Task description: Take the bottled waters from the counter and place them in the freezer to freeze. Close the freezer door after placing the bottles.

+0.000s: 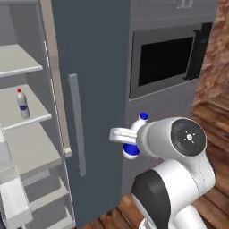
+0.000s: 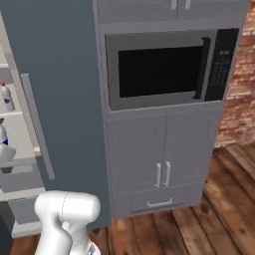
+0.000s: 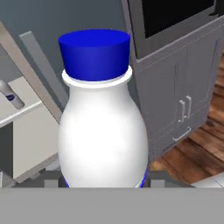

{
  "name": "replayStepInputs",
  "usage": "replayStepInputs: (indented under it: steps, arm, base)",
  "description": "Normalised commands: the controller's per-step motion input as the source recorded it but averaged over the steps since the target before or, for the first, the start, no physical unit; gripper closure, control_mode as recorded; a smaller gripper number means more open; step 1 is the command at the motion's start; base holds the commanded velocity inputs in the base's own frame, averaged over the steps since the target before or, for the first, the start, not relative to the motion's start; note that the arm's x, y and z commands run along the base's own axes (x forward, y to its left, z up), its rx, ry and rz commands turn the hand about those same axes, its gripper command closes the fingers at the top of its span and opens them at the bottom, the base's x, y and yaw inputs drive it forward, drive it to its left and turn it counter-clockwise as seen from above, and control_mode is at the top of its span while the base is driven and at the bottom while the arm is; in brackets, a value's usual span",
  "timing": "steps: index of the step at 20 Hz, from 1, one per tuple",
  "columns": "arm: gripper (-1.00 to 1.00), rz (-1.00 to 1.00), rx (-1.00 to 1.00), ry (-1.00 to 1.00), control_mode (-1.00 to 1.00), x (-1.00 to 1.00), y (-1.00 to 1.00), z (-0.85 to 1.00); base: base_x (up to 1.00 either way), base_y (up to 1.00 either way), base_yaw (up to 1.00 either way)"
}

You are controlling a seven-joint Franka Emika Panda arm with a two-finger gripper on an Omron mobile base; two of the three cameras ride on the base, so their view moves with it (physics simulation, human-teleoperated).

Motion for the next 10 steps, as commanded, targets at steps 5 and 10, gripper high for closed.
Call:
replayStepInputs:
  steps: [5, 10]
  arm:
    - [1.0, 0.0, 0.0, 0.0, 1.0, 0.0, 0.0, 0.0]
    - [1.0, 0.0, 0.0, 0.0, 1.0, 0.0, 0.0, 0.0]
  base:
    - [0.5, 0.0, 0.56]
    - [0.55, 0.0, 0.45]
